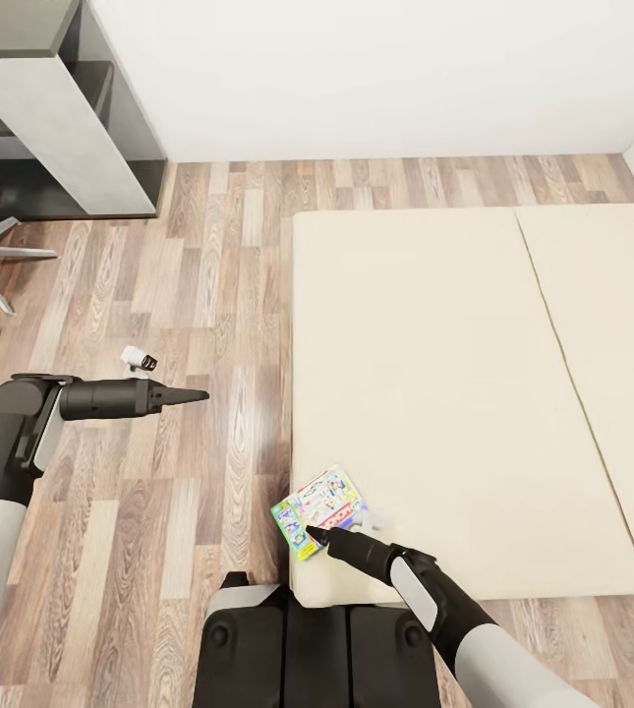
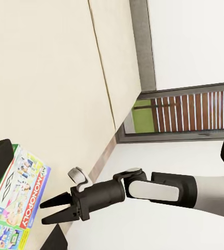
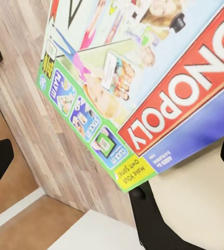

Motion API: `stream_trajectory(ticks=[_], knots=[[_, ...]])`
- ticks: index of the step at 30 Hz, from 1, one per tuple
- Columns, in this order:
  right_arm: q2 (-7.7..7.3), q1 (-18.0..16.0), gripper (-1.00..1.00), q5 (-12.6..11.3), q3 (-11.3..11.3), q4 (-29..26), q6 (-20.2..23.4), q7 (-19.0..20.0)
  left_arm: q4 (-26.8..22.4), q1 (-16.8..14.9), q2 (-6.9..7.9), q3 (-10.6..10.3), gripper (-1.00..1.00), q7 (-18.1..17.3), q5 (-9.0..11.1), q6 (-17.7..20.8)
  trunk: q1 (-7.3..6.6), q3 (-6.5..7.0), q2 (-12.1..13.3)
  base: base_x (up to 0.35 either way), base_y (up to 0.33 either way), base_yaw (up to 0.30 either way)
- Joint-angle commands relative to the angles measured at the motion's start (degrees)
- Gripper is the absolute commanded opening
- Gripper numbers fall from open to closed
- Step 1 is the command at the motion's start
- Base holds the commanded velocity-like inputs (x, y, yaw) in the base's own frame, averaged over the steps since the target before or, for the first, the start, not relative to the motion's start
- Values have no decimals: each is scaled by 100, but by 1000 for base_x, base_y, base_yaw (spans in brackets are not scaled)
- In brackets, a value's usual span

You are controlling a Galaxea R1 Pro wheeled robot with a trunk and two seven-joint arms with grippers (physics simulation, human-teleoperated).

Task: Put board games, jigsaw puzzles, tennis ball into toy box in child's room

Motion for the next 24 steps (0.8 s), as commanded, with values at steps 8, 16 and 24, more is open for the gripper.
stream_trajectory(ticks=[8, 16, 24], knots=[[-6, -9, 100, -46, 9, -9, 112, -53, -1, 0, 3, -2, 100, -22, -1, 61, 3, -6, -9, 0, 0, 0], [-18, -17, 100, -42, 2, -34, 373, -144, -1, 0, 3, -3, 100, -21, -1, 61, 3, -6, -9, 0, 0, 0], [-32, -47, 100, -46, 1, -115, 586, -410, -1, 0, 3, -10, 100, -9, -1, 61, 3, -6, -9, 0, 0, 0]])
